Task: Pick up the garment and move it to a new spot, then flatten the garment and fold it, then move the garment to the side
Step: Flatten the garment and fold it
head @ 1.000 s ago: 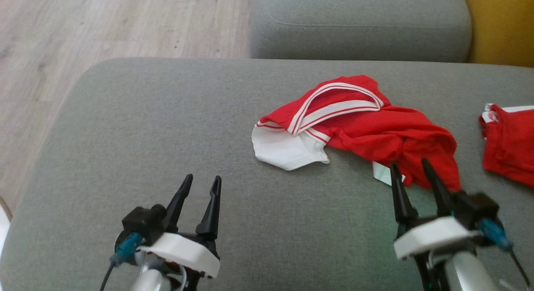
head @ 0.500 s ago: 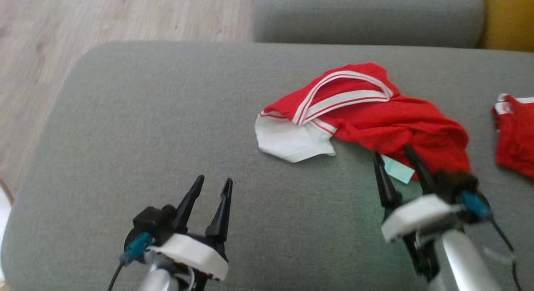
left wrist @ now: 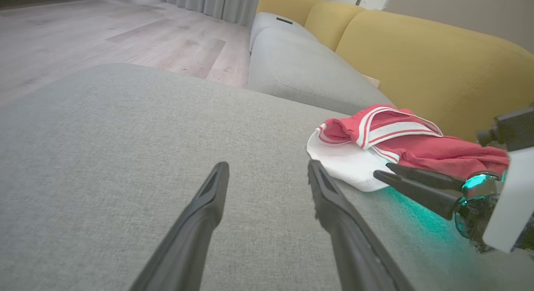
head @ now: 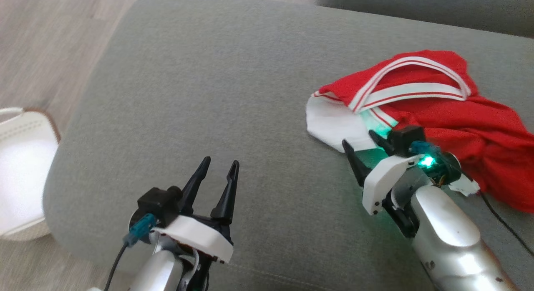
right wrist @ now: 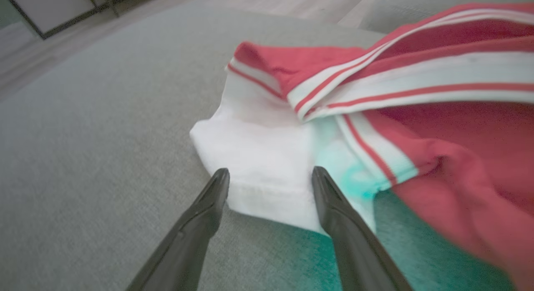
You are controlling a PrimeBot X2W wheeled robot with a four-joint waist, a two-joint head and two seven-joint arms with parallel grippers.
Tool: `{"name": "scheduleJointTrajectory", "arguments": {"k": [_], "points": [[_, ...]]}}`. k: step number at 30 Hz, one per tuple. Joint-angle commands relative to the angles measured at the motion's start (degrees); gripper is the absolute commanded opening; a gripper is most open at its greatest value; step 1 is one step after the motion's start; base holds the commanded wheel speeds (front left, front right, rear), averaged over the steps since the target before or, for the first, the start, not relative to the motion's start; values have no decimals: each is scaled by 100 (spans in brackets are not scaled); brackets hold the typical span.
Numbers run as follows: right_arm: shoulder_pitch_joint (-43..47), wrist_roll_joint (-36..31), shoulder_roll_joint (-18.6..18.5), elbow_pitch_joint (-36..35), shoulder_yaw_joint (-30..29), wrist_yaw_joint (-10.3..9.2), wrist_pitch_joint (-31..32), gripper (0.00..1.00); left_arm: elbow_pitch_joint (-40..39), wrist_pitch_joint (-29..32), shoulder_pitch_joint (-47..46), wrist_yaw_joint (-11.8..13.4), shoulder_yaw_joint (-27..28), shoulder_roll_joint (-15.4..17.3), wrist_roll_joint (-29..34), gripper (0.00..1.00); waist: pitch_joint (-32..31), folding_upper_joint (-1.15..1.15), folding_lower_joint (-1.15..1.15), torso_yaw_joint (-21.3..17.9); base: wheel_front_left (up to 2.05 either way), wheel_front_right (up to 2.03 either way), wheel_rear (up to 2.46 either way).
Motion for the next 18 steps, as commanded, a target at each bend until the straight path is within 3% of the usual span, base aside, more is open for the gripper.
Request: {"name": "scheduleJointTrajectory", "arguments": {"k": [1,8,9,10,18], "points": [[-258,20,-61,-6,267,25,8,100,-159,-70,-265,-21,147,6,-50,100,88,0,-1,166,0,0,0],[-693,77,-169,891,782,25,-49,100,-158,-70,-338,47,62,6,-142,100,129,0,-1,320,0,0,0],[-744,93,-156,993,779,25,-116,35,-155,-70,-342,54,58,6,-144,100,128,0,-1,325,0,0,0],[-776,134,-119,1074,795,25,-186,0,-149,-70,-344,58,54,6,-144,100,124,0,-1,328,0,0,0],[-712,1133,230,885,1769,25,-552,0,-89,-70,-314,72,123,6,-104,100,-57,0,-1,190,0,0,0]]}}
